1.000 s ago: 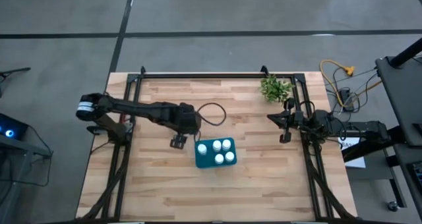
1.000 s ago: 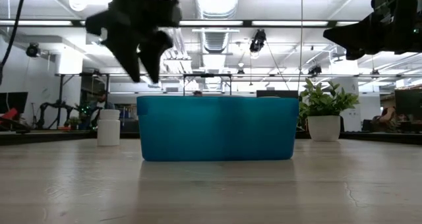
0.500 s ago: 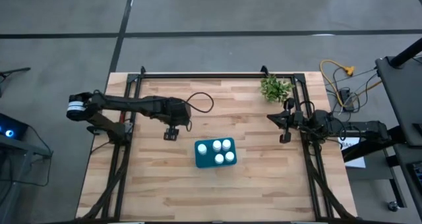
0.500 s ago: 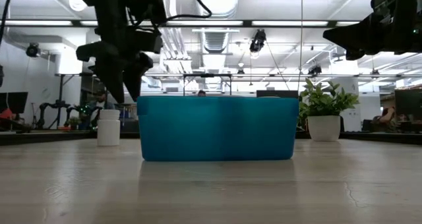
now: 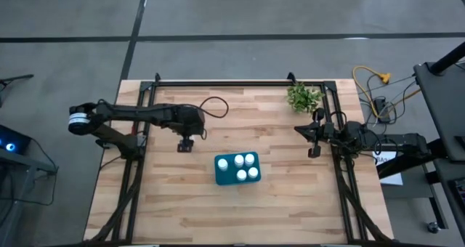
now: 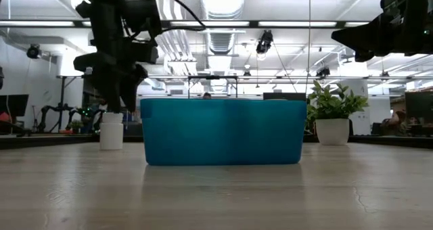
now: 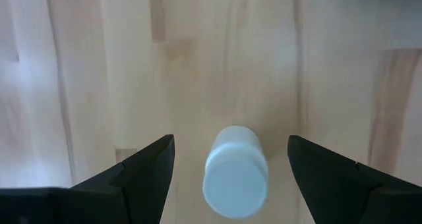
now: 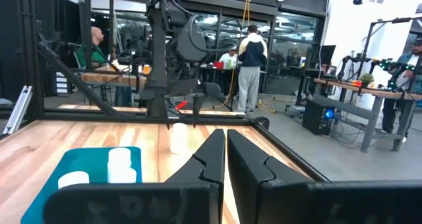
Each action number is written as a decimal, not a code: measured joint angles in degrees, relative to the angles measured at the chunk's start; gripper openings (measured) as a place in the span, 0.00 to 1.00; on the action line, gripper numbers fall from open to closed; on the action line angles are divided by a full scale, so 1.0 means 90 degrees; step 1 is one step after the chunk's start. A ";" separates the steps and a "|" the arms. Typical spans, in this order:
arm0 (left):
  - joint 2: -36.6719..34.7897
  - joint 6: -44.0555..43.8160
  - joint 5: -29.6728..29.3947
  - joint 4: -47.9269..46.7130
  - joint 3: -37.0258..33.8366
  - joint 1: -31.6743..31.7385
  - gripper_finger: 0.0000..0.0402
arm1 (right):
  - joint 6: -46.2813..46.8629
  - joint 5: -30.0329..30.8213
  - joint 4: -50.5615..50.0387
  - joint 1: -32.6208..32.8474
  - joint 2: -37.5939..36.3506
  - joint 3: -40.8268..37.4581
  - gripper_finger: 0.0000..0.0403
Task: Pick and place pill bottles into a basket
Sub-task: Put the medicine bottle into the blue bin, then return to Home Position
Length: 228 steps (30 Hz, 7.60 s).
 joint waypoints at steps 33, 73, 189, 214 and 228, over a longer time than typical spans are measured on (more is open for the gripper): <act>0.0032 -0.0074 0.0115 0.0377 -0.0509 0.0183 0.34 | -0.0011 0.0053 -0.0001 -0.0002 0.0000 0.0000 0.02; 0.0998 -0.0249 0.0692 0.0354 0.2253 -0.2583 0.34 | 0.0002 0.0148 -0.0007 -0.0002 -0.0002 0.0000 0.02; -0.5155 0.0083 -0.0593 0.7595 -0.4367 -0.1720 0.57 | 0.0131 -0.0554 0.0345 -0.0002 -0.0177 0.0002 0.02; -0.8334 -0.0193 -0.0223 0.7398 -0.5694 -0.1638 0.56 | 0.0053 -0.0522 0.0330 0.0000 -0.0166 0.0002 0.02; -0.8320 -0.0115 0.0165 0.6814 -0.5702 -0.1640 0.03 | 0.0049 -0.0503 0.0330 0.0000 -0.0132 0.0001 0.02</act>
